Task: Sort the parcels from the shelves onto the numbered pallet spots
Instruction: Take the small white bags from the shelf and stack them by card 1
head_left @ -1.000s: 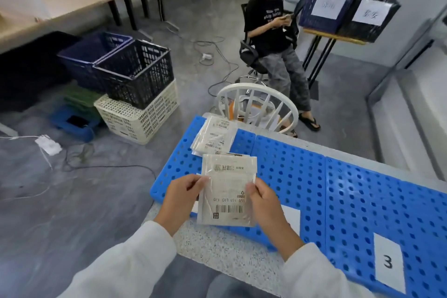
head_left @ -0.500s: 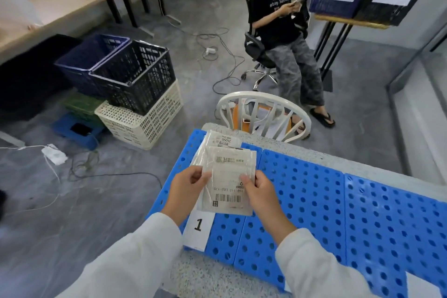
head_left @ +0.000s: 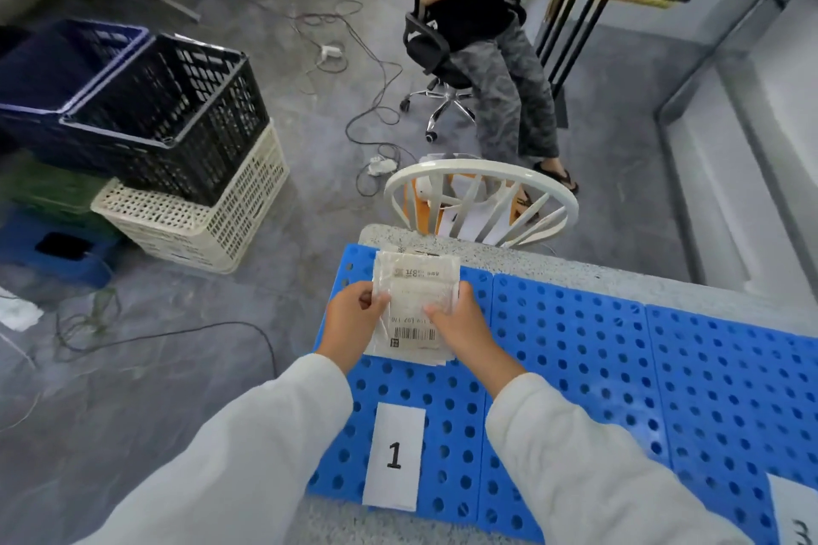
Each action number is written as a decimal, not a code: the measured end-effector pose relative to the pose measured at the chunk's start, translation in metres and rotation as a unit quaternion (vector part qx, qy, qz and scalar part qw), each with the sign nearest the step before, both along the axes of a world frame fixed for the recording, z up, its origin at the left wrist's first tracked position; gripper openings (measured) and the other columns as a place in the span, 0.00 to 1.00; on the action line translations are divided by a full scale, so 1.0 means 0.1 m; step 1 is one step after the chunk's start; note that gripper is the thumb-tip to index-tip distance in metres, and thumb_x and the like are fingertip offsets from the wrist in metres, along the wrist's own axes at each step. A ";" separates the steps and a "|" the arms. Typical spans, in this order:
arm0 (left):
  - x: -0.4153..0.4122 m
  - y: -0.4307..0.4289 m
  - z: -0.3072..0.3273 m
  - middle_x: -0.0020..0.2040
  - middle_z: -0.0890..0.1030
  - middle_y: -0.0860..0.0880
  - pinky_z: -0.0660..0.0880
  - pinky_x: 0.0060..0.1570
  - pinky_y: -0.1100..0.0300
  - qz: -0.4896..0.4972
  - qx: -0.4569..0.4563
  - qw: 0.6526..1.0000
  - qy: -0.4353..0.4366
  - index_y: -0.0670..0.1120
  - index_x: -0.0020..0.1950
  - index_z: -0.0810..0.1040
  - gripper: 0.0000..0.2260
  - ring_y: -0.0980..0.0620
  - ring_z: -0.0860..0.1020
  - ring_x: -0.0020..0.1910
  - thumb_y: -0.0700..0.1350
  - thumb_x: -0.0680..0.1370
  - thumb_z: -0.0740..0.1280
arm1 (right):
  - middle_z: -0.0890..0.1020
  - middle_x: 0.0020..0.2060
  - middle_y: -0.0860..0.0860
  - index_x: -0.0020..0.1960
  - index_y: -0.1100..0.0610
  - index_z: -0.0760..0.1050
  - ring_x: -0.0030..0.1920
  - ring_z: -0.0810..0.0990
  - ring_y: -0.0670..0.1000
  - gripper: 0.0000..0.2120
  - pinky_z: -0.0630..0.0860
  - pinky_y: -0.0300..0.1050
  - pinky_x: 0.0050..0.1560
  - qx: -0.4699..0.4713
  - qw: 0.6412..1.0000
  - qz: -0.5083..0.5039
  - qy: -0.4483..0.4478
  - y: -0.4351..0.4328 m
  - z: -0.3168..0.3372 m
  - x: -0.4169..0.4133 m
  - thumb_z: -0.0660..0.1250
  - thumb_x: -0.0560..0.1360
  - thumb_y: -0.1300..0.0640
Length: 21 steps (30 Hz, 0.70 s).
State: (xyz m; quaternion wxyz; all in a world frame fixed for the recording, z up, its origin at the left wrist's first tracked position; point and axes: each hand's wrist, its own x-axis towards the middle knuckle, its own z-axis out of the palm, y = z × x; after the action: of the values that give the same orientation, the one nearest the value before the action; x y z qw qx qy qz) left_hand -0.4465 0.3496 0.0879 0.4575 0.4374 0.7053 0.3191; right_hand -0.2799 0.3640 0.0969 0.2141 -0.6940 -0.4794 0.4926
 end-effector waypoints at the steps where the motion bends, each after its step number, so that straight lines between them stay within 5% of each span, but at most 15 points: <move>1: -0.03 0.03 -0.05 0.43 0.83 0.48 0.80 0.47 0.55 -0.002 -0.005 1.000 0.003 0.44 0.49 0.81 0.06 0.47 0.82 0.45 0.46 0.78 0.67 | 0.74 0.58 0.50 0.69 0.57 0.60 0.57 0.76 0.50 0.24 0.72 0.36 0.40 -0.004 1.000 -0.002 -0.005 0.04 -0.05 -0.04 0.66 0.77 0.59; 5: -0.12 0.11 -0.21 0.44 0.82 0.46 0.80 0.43 0.57 -0.013 -0.023 1.000 -0.012 0.47 0.50 0.79 0.03 0.47 0.81 0.44 0.45 0.78 0.67 | 0.74 0.63 0.51 0.76 0.54 0.51 0.51 0.75 0.48 0.36 0.72 0.34 0.38 -0.020 0.999 -0.001 -0.043 0.13 -0.19 -0.14 0.68 0.77 0.59; 11: -0.18 0.13 -0.37 0.44 0.81 0.52 0.78 0.43 0.62 -0.034 -0.019 0.999 -0.036 0.53 0.47 0.77 0.03 0.52 0.81 0.45 0.44 0.78 0.67 | 0.74 0.58 0.47 0.70 0.55 0.60 0.54 0.76 0.47 0.27 0.68 0.29 0.35 -0.020 0.997 -0.003 -0.078 0.10 -0.35 -0.15 0.68 0.75 0.62; 17: -0.21 0.13 -0.38 0.55 0.75 0.53 0.76 0.53 0.61 -0.029 0.003 0.999 -0.016 0.47 0.60 0.77 0.11 0.54 0.77 0.52 0.42 0.78 0.68 | 0.70 0.61 0.51 0.75 0.53 0.57 0.60 0.73 0.50 0.30 0.75 0.44 0.54 0.016 0.995 -0.018 -0.096 -0.04 -0.33 -0.06 0.67 0.77 0.58; 21: -0.21 0.13 -0.21 0.63 0.68 0.52 0.71 0.60 0.60 -0.036 0.030 0.998 0.032 0.46 0.66 0.73 0.16 0.55 0.72 0.58 0.44 0.79 0.67 | 0.69 0.66 0.50 0.77 0.53 0.56 0.63 0.72 0.49 0.27 0.72 0.42 0.58 0.041 0.990 -0.002 -0.138 -0.15 -0.10 0.14 0.61 0.81 0.54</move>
State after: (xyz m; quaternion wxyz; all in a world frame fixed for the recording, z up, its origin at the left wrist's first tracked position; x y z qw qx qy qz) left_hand -0.4680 0.3628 0.0665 0.4325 0.4860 0.6935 0.3096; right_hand -0.2654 0.3493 0.0864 0.1750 -0.7473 -0.5224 0.3714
